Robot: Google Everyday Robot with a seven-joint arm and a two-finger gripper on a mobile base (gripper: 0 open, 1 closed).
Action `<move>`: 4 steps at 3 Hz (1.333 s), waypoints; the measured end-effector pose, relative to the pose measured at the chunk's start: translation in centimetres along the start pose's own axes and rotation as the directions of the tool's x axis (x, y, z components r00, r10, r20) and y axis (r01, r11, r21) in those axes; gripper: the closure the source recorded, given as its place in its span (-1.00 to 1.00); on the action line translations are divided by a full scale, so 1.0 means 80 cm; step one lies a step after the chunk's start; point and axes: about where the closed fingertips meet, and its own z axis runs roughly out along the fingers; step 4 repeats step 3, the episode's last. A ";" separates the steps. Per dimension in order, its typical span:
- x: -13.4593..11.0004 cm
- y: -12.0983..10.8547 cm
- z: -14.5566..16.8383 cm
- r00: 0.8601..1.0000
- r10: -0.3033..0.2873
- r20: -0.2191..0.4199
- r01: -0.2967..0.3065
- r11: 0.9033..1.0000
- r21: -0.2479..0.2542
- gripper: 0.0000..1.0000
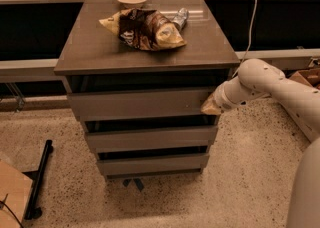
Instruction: Close top drawer
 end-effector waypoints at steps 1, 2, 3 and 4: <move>0.000 0.002 0.003 1.000 0.000 0.000 0.000 1.000 -0.005 -0.77; -0.001 0.003 0.006 1.000 -0.001 0.000 0.001 1.000 -0.008 -1.00; 0.000 0.007 0.005 1.000 -0.001 0.000 0.001 1.000 -0.008 -1.00; 0.000 0.007 0.005 1.000 -0.001 0.000 0.001 1.000 -0.008 -1.00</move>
Offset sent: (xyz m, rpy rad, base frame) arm -0.0004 0.0019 -0.0024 0.0009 0.0038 0.0028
